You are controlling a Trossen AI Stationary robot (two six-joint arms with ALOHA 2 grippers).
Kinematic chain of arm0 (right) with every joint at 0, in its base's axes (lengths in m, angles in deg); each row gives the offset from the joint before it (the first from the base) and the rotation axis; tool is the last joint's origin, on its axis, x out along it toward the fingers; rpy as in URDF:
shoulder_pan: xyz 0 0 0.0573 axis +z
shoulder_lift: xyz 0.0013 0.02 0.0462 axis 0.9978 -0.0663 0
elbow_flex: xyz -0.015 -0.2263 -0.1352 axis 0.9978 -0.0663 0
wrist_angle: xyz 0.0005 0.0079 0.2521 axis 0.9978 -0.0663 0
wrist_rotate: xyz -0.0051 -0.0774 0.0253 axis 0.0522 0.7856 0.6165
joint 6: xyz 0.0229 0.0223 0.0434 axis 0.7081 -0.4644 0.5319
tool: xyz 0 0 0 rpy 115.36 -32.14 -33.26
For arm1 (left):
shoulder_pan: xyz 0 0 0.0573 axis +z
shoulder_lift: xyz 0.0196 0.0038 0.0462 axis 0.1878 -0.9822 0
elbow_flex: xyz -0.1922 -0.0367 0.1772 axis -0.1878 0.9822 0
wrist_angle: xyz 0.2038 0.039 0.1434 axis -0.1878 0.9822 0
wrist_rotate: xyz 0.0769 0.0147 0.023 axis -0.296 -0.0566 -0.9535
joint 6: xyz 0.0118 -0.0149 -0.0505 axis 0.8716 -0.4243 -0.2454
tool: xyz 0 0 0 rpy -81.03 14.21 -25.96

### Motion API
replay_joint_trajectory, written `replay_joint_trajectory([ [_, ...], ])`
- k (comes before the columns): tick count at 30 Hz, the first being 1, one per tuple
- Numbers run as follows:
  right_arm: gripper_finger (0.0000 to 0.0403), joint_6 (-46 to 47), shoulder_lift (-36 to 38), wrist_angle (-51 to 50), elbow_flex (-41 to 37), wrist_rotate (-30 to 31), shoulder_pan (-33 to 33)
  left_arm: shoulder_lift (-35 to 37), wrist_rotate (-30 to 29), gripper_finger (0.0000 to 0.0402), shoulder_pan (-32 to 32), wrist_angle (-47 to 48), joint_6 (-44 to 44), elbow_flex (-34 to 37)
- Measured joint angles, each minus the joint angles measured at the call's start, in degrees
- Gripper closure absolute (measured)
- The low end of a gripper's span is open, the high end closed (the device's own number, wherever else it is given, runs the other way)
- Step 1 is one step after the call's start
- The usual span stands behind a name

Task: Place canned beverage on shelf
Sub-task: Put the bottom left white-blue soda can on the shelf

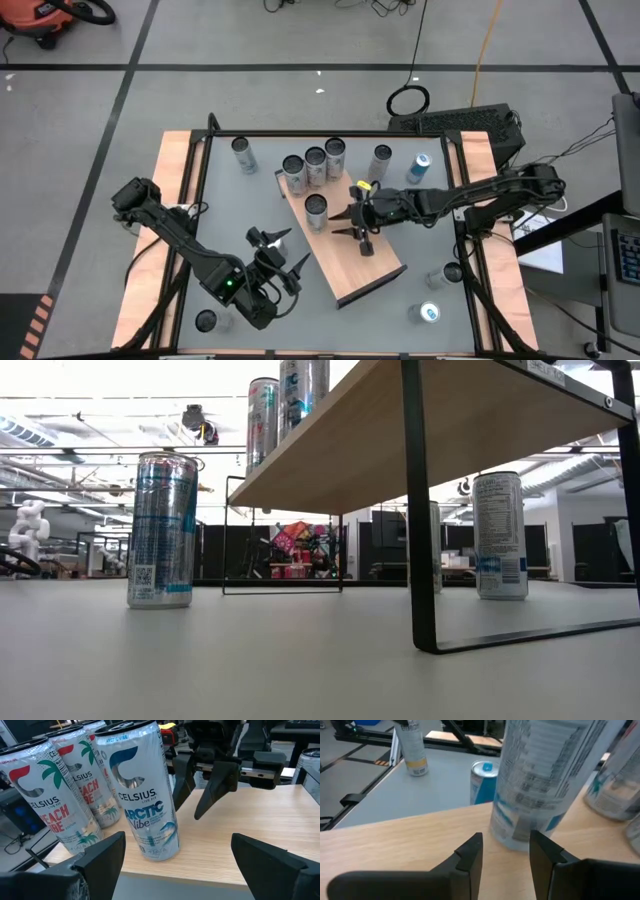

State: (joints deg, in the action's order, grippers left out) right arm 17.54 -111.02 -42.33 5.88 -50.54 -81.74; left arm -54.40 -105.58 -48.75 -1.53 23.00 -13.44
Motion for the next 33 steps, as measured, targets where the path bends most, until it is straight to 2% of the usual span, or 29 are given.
replay_joint_trajectory([
  [9, 0.0308, 0.14, 0.0, 1.75, 0.02, -0.23, 3.87, 0.02, -0.07, 0.0046, 0.0, 0.11, 0.02, 0.0],
  [14, 0.0308, 0.14, -1.29, 8.67, 0.02, -0.2, 5.45, 0.02, -0.74, 0.0046, 0.04, 0.13, 0.02, 0.0],
  [18, 0.0308, 0.08, -3.45, 13.21, 0.07, -0.14, 5.45, 0.02, -0.79, 0.0046, 0.21, 0.11, -0.02, 0.0],
  [33, 0.0307, -2.69, -5.97, 18.6, 0.11, -0.01, 3.89, 0.02, -0.9, 0.0046, 0.33, 0.04, -0.02, 0.0],
])
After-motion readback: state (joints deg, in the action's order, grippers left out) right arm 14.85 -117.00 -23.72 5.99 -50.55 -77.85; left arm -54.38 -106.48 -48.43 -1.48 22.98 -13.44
